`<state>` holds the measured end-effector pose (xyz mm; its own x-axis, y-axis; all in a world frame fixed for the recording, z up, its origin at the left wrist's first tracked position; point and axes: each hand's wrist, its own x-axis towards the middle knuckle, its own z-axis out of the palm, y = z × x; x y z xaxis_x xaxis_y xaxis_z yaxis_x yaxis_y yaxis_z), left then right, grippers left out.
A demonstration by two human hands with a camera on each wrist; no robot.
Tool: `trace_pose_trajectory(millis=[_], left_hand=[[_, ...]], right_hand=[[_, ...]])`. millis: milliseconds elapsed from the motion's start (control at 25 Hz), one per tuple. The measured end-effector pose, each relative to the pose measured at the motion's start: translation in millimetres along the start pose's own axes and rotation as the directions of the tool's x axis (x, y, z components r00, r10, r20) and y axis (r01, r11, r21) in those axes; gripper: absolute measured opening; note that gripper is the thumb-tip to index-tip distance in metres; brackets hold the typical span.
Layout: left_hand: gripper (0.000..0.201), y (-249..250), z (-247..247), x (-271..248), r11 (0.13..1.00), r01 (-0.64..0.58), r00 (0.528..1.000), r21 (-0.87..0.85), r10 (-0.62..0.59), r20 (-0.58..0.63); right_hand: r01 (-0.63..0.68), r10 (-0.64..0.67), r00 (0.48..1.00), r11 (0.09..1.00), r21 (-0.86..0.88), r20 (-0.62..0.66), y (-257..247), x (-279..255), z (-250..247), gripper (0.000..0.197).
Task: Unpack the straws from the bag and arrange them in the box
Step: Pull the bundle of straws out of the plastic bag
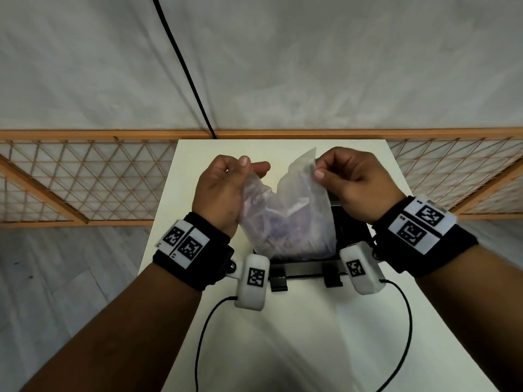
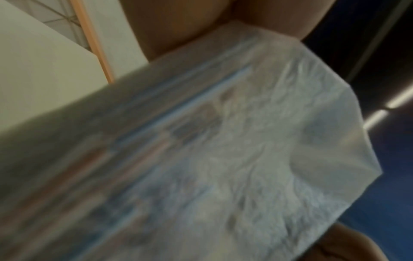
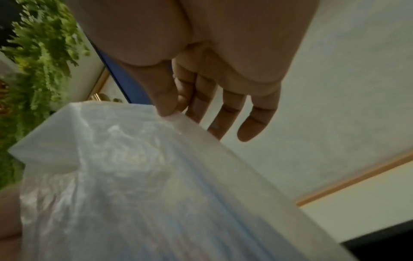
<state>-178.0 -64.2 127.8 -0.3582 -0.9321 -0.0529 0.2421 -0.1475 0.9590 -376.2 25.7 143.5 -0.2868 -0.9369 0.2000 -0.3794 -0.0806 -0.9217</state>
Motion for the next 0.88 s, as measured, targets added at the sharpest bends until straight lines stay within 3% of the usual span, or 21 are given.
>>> trace_pose_trajectory(millis=[120, 200, 360, 520, 680, 880], left_hand=[[0.029, 4.3, -9.5, 5.5, 0.997, -0.01, 0.992, -0.07, 0.001, -0.122], [0.042, 0.4, -18.0, 7.9, 0.993, 0.081, 0.99, -0.081, -0.089, -0.109], [0.02, -11.3, -13.5, 0.2, 0.982, 0.187, 0.982, 0.025, -0.187, -0.015], [0.031, -8.8, -11.0, 2.1, 0.993, 0.104, 0.986, 0.055, -0.096, -0.134], [0.024, -3.5, -9.7, 0.6, 0.995, 0.078, 0.988, 0.056, -0.07, -0.138], [0.022, -0.5, -7.2, -1.5, 0.999, -0.01, 0.989, 0.04, 0.016, -0.149]], right_hand=[[-0.027, 0.043, 0.989, 0.994, 0.11, -0.142, 1.0, 5.4, -14.8, 0.013], [-0.043, 0.043, 0.988, 0.999, 0.006, -0.15, 6.4, 3.5, -21.4, 0.014], [0.004, -0.022, 0.98, 0.996, -0.094, -0.199, -0.6, 1.0, -29.3, 0.016], [0.052, -0.062, 0.97, 0.998, -0.047, -0.235, -11.1, -0.1, -27.4, 0.013], [-0.011, 0.01, 0.988, 1.0, -0.007, -0.155, -8.1, -2.1, -28.2, 0.014], [-0.017, 0.041, 0.973, 0.994, 0.106, -0.226, -12.4, -1.6, -34.4, 0.013]])
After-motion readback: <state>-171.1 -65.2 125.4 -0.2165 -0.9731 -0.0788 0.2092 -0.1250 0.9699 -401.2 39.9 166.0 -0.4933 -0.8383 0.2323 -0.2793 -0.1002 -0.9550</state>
